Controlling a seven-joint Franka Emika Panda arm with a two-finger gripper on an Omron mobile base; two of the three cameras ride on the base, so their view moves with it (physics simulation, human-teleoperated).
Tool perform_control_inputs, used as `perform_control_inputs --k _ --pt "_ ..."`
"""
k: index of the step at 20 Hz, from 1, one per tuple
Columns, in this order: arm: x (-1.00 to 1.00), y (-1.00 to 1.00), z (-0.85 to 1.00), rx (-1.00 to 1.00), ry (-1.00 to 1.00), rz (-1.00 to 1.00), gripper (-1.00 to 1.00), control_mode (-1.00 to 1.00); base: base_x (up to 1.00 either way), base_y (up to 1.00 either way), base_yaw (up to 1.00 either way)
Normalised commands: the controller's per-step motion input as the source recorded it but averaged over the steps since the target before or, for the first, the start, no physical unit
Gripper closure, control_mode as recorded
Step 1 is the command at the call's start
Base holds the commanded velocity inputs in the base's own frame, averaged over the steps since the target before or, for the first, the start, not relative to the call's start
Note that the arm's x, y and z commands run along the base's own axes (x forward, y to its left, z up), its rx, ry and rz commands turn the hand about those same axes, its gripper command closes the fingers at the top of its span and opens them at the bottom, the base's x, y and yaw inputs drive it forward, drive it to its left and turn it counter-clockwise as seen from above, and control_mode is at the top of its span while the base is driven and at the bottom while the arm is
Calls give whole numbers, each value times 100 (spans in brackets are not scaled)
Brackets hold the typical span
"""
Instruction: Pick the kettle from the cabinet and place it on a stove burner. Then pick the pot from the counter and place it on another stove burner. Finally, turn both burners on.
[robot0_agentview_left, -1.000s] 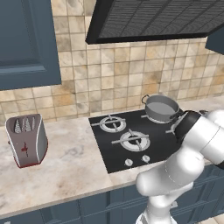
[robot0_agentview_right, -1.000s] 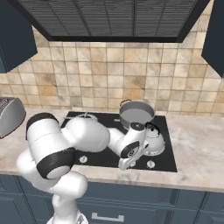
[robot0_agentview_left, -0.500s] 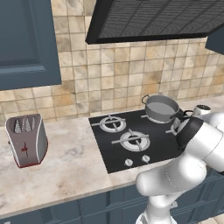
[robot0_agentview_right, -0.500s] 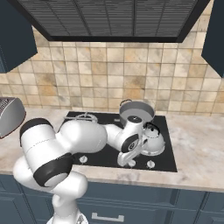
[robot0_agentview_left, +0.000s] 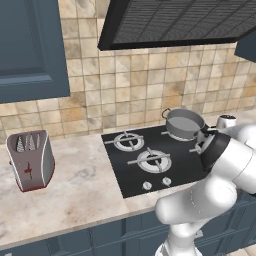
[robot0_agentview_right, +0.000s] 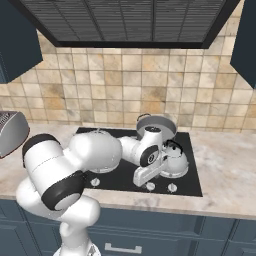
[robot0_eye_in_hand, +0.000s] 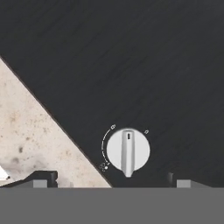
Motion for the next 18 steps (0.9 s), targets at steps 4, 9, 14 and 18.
perform_control_inputs --k 4,9,14,18 --pt "-27 -2 3 0 7 0 -100 -100 0 0 0" --pt "-39 -1 3 0 2 0 -100 -100 0 0 0" --pt "-38 -9 12 0 0 0 -100 -100 0 0 0" --pt "-21 -21 15 0 0 -3 -100 -100 0 0 0"
